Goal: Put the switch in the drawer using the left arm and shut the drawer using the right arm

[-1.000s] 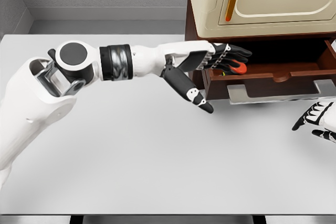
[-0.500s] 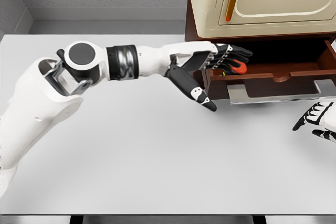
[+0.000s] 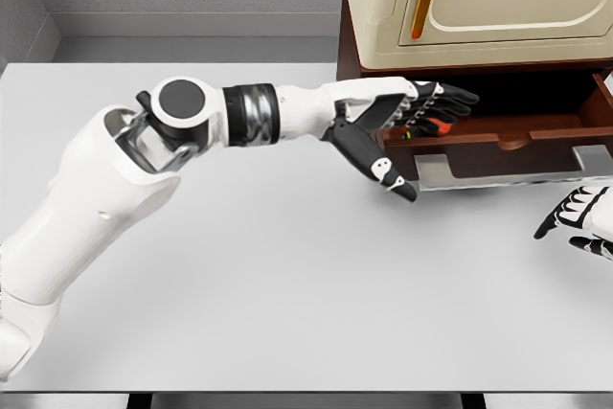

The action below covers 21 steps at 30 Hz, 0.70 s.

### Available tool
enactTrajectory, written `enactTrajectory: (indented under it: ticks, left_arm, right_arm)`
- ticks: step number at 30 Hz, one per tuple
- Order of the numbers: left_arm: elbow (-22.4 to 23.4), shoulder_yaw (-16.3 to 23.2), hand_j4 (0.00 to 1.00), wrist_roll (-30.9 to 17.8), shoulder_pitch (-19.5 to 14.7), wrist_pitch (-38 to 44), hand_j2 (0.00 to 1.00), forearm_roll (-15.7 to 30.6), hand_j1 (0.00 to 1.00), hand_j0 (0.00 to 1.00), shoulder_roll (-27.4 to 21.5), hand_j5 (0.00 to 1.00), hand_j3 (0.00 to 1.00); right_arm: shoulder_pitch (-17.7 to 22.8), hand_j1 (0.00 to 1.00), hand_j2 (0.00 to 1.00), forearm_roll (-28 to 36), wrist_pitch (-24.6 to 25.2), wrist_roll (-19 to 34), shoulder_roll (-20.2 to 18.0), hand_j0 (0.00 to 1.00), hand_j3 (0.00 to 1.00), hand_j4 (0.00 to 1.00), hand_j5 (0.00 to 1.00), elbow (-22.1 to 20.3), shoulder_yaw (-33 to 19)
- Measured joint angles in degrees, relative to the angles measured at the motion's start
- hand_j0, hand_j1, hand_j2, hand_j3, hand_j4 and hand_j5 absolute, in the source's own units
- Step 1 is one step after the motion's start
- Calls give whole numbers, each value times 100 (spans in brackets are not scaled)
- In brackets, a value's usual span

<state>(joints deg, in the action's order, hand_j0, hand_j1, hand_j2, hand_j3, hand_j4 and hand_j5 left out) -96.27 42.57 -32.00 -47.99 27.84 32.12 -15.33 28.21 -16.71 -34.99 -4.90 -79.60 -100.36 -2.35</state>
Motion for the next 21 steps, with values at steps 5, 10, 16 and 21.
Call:
enactTrajectory:
  ticks: [5, 10, 16, 21]
  left_arm:
    - [174, -11, 100, -2, -9, -11, 100, 58, 100, 100, 98, 100, 100]
    - [401, -17, 100, -5, -114, -27, 100, 86, 100, 100, 191, 100, 100]
    - [691, -14, 100, -13, -237, -38, 100, -152, 100, 100, 456, 100, 100]
    - [792, 18, 100, -10, -378, -48, 100, -342, 100, 100, 615, 100, 100]
  right_arm:
    - [0, 60, 60, 0, 0, 0, 0, 60, 60, 60, 60, 0, 0]
    - [0, 60, 60, 0, 0, 0, 0, 60, 60, 60, 60, 5, 0]
    - [0, 60, 60, 1, 0, 0, 0, 60, 60, 60, 60, 7, 0]
    - [0, 60, 60, 1, 0, 2, 0, 60, 60, 60, 60, 34, 0]
